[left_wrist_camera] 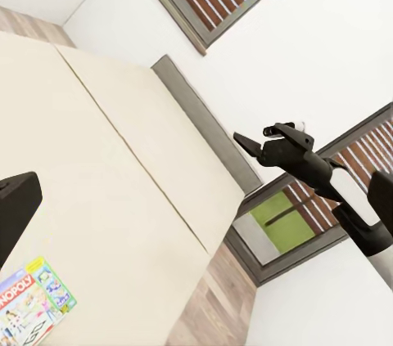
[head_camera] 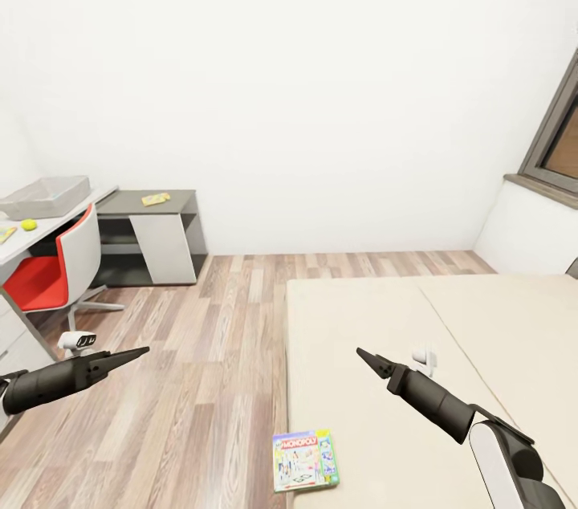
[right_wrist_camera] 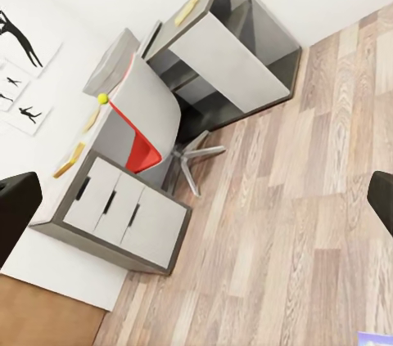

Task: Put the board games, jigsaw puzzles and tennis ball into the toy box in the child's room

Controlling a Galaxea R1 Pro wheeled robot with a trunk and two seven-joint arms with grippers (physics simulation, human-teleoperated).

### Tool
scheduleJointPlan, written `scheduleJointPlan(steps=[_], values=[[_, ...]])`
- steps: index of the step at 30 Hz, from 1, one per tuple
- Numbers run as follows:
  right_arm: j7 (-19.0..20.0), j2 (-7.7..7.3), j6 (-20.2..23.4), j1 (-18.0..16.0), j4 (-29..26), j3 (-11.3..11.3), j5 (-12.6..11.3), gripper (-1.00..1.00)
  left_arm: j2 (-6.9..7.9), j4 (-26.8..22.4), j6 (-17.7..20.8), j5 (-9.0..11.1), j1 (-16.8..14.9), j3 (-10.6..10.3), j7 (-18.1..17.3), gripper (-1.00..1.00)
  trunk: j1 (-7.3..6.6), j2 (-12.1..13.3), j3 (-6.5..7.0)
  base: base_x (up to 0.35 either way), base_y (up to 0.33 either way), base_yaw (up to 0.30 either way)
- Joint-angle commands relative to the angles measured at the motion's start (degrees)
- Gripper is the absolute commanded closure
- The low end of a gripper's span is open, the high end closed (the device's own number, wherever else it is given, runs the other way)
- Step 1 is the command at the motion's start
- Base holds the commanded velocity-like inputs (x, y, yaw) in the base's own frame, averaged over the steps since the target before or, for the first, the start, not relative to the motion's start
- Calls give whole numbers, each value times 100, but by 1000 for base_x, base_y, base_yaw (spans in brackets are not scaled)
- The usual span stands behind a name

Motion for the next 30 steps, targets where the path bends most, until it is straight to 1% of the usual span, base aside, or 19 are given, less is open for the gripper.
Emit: scheduleJointPlan(steps=[1,22,30], values=[[4,2,39,-5,-2,-6,-26,-100,1,-1,61,-1,-4,-1,-21,-100,4,-12,-3,0,0,0],[-16,6,41,-5,-2,-5,-26,-100,0,-1,61,-1,-4,-1,-21,-100,4,-12,181,0,0,0],[-21,8,40,-5,-2,-5,-30,-100,1,-1,61,-1,-4,-1,-21,-100,4,-12,205,0,0,0]])
